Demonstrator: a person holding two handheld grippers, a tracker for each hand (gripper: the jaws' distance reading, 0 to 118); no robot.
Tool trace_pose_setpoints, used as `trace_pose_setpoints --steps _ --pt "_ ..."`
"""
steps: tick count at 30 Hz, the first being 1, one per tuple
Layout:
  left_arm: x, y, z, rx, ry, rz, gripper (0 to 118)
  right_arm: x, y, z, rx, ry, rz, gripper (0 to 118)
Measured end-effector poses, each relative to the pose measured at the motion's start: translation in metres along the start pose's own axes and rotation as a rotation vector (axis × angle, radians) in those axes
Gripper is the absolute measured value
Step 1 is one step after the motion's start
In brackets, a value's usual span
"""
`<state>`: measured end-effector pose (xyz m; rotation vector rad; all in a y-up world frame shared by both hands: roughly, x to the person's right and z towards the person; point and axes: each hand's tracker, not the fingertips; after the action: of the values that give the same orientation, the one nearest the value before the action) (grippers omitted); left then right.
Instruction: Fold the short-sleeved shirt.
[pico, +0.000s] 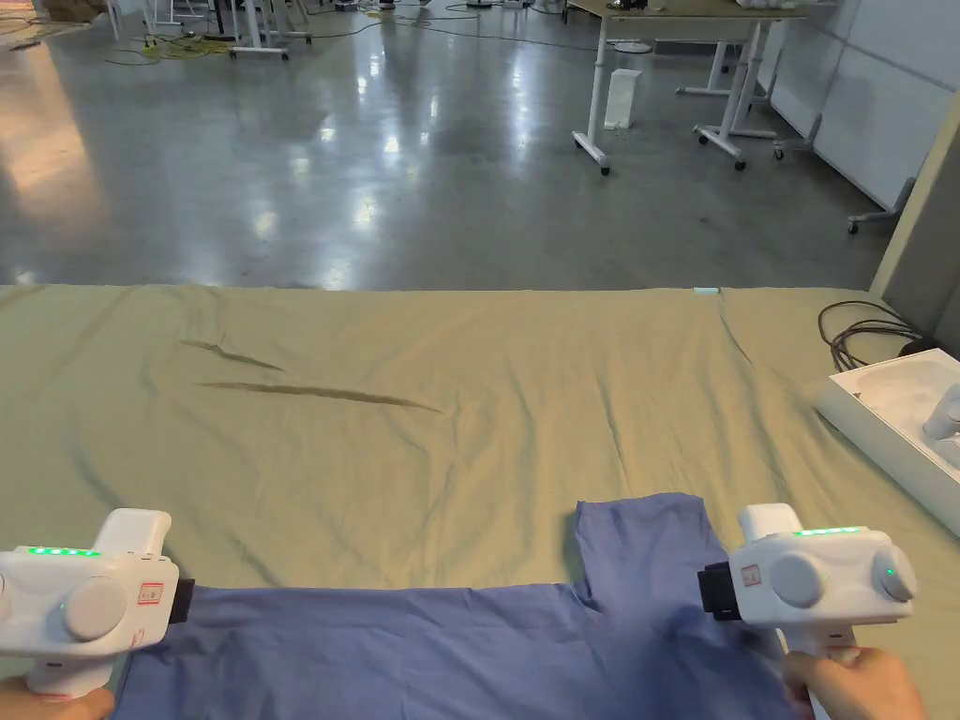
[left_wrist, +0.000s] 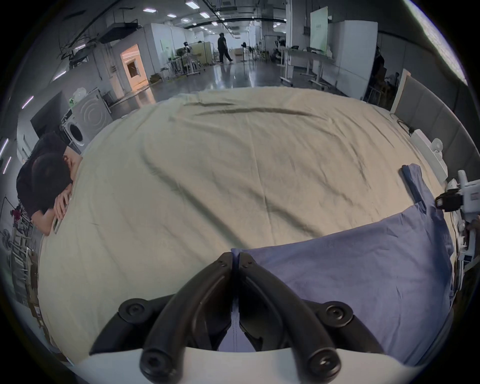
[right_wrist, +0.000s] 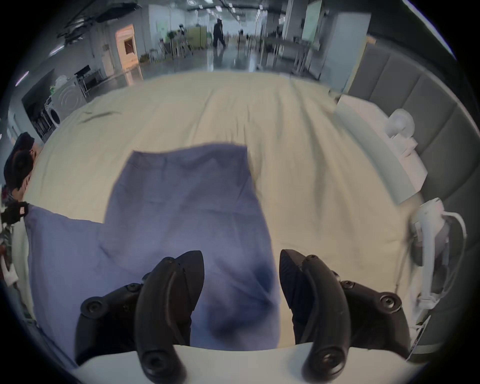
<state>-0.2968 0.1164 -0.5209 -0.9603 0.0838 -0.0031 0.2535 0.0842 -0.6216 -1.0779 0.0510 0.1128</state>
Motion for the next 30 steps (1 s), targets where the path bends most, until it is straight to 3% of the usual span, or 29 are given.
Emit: trace_pose_setpoints --steps 3,5,8,12,15,22,30 --pt "0.002 -0.001 0.01 0.015 -0.001 -0.005 3 -0.002 0.0 -0.026 -0.072 -0.014 0.005 61" --pt "0.005 -0.002 0.014 0.019 0.012 -0.019 3 -0.006 -0.003 -0.021 -0.023 -0.018 -0.012 59" --pt "0.007 -0.004 0.013 0.029 0.023 -0.031 3 -0.011 -0.004 -0.017 0.006 0.035 -0.039 0" --pt "0.01 -0.007 0.023 0.054 0.019 -0.033 3 -0.017 -0.009 -0.012 0.025 -0.006 0.007 0" --pt "0.012 -0.01 0.037 0.091 0.018 -0.018 3 -0.015 -0.016 0.016 0.12 0.032 -0.027 0" --pt "0.005 -0.003 0.101 0.217 0.001 0.038 3 -0.013 -0.027 0.127 0.36 0.078 -0.036 0" --pt "-0.014 0.021 0.212 0.405 0.036 0.02 3 -0.006 -0.014 0.26 0.585 0.064 -0.016 0"
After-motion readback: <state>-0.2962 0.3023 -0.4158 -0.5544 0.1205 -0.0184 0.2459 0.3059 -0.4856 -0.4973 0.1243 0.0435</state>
